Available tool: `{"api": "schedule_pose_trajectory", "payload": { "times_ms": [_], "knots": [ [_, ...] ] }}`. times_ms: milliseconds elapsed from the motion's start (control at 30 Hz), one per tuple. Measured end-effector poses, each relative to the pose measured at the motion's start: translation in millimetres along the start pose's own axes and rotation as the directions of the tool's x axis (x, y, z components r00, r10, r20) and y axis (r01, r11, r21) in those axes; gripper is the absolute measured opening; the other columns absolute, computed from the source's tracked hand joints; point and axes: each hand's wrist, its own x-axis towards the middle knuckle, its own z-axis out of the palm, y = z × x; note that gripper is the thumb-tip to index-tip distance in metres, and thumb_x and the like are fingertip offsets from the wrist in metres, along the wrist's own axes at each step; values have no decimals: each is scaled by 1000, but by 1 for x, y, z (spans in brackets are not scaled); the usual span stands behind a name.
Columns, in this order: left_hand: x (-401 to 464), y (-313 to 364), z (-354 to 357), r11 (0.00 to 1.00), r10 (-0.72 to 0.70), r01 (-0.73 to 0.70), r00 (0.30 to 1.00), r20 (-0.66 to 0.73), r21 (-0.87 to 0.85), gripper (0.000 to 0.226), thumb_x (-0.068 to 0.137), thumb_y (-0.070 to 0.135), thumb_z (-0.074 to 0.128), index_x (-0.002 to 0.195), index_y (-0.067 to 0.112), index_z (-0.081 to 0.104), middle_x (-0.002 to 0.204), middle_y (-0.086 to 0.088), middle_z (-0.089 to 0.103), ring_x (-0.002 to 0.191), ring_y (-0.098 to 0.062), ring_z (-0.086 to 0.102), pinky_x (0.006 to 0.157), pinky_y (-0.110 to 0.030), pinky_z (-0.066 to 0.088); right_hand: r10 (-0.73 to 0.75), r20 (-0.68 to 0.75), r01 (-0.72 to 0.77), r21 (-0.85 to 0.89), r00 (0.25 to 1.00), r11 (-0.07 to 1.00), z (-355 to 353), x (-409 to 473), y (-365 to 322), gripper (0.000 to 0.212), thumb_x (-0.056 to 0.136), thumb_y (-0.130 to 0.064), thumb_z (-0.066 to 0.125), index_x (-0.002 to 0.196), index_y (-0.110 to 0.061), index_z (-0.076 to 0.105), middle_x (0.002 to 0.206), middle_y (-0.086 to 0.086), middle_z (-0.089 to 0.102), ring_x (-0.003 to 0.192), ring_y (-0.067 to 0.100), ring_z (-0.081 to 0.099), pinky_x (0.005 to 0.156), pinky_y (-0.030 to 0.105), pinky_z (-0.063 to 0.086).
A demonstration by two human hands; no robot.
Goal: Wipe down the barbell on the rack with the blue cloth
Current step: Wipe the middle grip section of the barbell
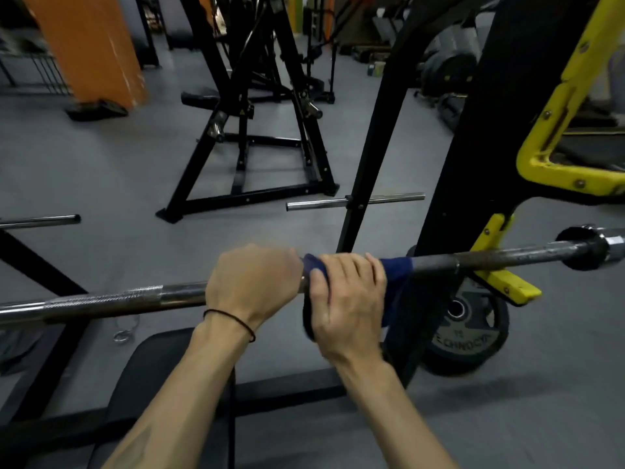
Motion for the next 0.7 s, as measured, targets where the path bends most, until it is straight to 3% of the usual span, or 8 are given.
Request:
{"api": "schedule_pose_trajectory", "payload": {
  "times_ms": [167,300,433,500,533,600,667,700],
  "knots": [
    [-4,0,0,1000,7,-7,1000,-15,23,43,94,35,52,57,16,64,52,-7,56,50,-32,52,52,-29,27,-167,107,177,-97,980,979,-15,4,30,43,107,-43,32,109,-17,67,99,2,66,96,25,57,99,41,37],
    [-19,-1,-2,1000,-3,4,999,-45,19,48,93,28,62,49,19,46,45,0,42,44,-28,43,50,-28,23,-144,94,162,-221,985,962,-48,7,95,49,109,-44,27,109,-14,65,98,4,63,95,30,58,102,44,41],
    [-28,8,2,999,-36,36,984,-175,-5,47,92,32,50,47,18,51,42,-3,48,38,-28,44,46,-28,28,125,-94,-141,-188,988,972,-53,1,118,67,109,-48,15,115,-7,67,119,10,64,128,37,52,121,56,25],
    [-29,23,5,997,-76,80,978,-192,12,46,93,31,42,50,18,54,46,-4,51,44,-29,46,50,-34,36,400,-204,-405,17,893,914,-18,5,73,60,106,-43,19,114,-9,67,129,8,62,146,33,36,128,46,-1],
    [-33,33,7,997,-61,67,985,-162,29,42,93,30,40,56,18,56,52,-4,54,50,-29,48,54,-38,39,431,-226,-424,80,874,902,-3,4,50,55,105,-40,22,113,-11,68,129,5,63,148,31,34,127,40,-9],
    [-44,50,16,999,4,2,992,-128,50,27,90,29,44,85,16,67,76,-4,63,71,-28,55,72,-44,45,301,-203,-289,87,932,953,7,-1,26,49,106,-36,25,117,-15,68,128,1,65,145,29,40,126,37,-11],
    [-51,54,25,997,43,-36,993,-107,71,45,79,26,51,117,8,65,98,-7,63,89,-30,56,91,-45,44,29,-55,-31,-33,998,999,-13,-6,49,49,107,-38,27,129,-16,65,132,-1,64,139,25,47,128,39,3],
    [-53,54,25,995,61,-52,992,-108,80,51,73,23,53,120,6,63,99,-7,61,90,-31,55,92,-44,43,-79,35,82,-89,996,993,-27,-6,71,51,108,-41,27,133,-16,63,133,0,63,135,24,50,126,39,12]
  ]
}}
